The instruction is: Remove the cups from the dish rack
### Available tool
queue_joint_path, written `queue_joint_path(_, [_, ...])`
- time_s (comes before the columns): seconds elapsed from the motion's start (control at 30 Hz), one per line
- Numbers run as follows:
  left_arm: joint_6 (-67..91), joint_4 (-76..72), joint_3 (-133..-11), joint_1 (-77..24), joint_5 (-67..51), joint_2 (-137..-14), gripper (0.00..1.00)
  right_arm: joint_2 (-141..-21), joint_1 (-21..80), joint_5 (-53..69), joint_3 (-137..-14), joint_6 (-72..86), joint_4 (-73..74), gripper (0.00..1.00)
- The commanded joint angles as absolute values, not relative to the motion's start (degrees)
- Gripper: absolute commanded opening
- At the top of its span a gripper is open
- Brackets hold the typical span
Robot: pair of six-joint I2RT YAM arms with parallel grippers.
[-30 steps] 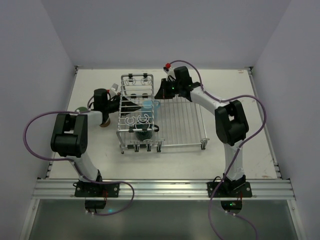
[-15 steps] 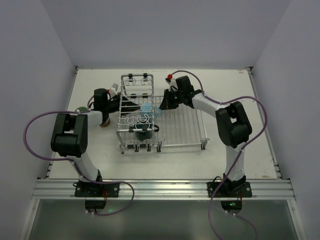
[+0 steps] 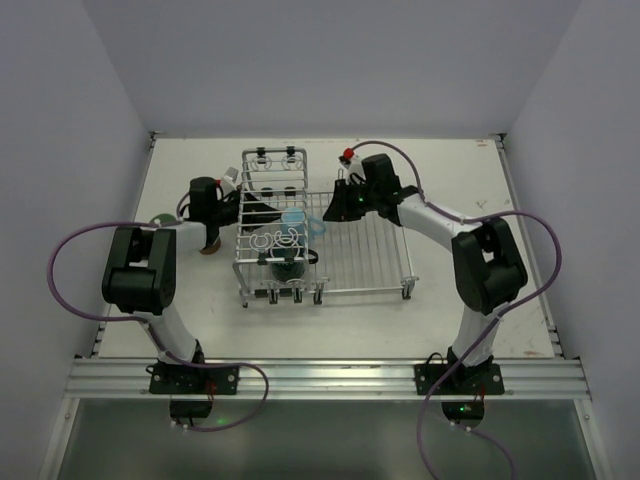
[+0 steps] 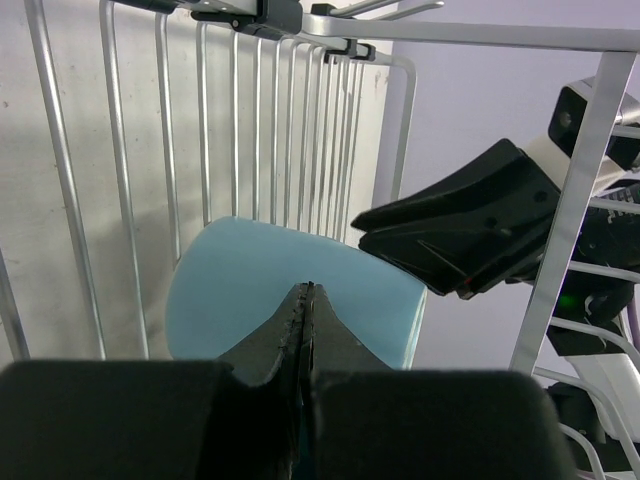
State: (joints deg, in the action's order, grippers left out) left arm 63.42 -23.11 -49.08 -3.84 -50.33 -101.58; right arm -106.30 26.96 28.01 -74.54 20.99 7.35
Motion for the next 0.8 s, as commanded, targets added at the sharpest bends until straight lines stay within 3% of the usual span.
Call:
queue_joint_path(0.0, [63.81, -25.4, -50.71, -4.39, -50.98, -101.95, 0.0, -101.88, 27.07, 23.48, -73.39, 16.62, 8.26, 0.28])
queue_joint_path(0.07, [63.72, -25.4, -50.71, -4.39, -50.98, -102.13, 0.0, -100.55, 27.07, 20.93, -71.99, 15.3, 8.61, 0.37])
queue_joint_path(0.2, [63.63, -25.4, -50.8, -4.39, -51.15, -102.57, 0.0, -98.0, 27.6, 17.86, -70.49, 11.53, 9.93, 0.7])
queue_joint_path(0.3, [63.54, -25.4, -51.06, -4.39, -51.15, -102.74, 0.0, -96.6, 28.65, 14.86, -69.17, 8.71, 10.46, 0.81])
queue_joint_path(0.6, [62.93, -24.35, -51.68, -4.39, -51.5, -102.74, 0.0, -95.01, 31.9, 8.37, -68.29, -0.17, 14.41, 0.77])
queue_joint_path(0.77, [62.49, -23.82, -51.85, -4.39, -51.68, -102.66, 0.0, -92.99, 31.9, 11.68, -67.59, -8.86, 17.31, 0.79])
